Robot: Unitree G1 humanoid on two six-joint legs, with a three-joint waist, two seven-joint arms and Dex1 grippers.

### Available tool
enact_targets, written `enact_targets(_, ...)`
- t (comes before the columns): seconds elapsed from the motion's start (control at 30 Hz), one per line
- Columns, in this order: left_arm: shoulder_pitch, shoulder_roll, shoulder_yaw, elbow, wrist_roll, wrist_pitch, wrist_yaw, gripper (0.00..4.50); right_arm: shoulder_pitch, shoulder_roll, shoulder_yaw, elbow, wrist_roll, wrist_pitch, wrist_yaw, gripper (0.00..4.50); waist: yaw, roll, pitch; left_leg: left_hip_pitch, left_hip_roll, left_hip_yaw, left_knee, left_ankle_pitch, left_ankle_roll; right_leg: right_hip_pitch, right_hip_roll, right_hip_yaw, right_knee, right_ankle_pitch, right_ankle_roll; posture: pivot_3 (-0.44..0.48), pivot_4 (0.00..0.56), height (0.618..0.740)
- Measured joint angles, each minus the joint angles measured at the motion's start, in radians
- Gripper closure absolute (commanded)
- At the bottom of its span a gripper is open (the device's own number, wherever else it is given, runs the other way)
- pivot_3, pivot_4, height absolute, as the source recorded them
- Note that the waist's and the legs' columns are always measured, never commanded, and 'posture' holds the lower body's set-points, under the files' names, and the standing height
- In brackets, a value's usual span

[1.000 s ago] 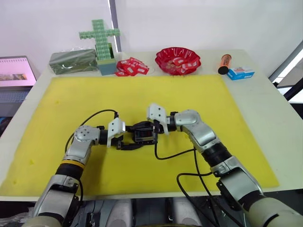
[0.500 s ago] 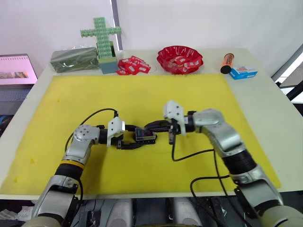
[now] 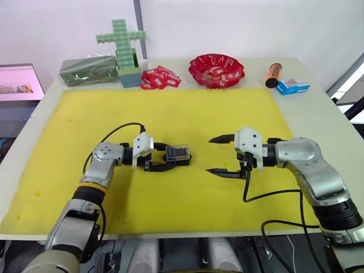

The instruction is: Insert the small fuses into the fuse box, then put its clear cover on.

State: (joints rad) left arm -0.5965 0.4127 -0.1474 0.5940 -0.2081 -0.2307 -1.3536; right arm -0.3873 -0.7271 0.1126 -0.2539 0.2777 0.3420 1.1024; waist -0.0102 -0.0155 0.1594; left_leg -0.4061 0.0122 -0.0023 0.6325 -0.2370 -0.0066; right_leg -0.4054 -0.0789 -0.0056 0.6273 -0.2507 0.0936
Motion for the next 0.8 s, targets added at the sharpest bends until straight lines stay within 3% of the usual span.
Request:
enact_targets(0.1,-0.01,-0.005,-0.006,0.022,0.004,0.0,-0.004,0.03,-0.001,0.01,0.0,0.003,0.0,0.0,-0.023,0.0,0.0,0.0,0.0,0.0,0.0,0.0,0.0,0.0,0.0,0.0,0.0,0.0,0.0,0.0,0.0,0.0,0.15,0.74)
enact_targets(0.3,-0.016,0.039,-0.001,0.032,0.003,0.001,-0.02,0.01,-0.004,0.011,0.0,0.041,0.0,-0.018,-0.035,0.0,0.0,0.0,0.0,0.0,0.0,0.0,0.0,0.0,0.0,0.0,0.001,-0.001,0.0,0.0,0.0,0.0,0.15,0.74)
enact_targets(0.57,0.051,0.203,0.105,-0.068,-0.045,0.074,-0.022,0.01,-0.001,0.0,-0.014,0.069,0.0,-0.047,-0.037,0.0,0.0,0.0,0.001,0.0,0.001,-0.001,0.0,0.0,0.0,-0.001,0.0,0.0,0.001,0.0,0.0,0.0,0.15,0.74)
enact_targets(0.8,0.164,0.385,0.334,-0.224,-0.08,0.262,0.201,0.01,0.029,-0.032,-0.087,0.115,-0.021,-0.042,-0.098,0.0,0.003,-0.003,0.003,0.0,0.003,-0.001,-0.001,0.0,0.0,-0.001,-0.001,0.0,0.001,0.0,0.0,0.0,0.15,0.74)
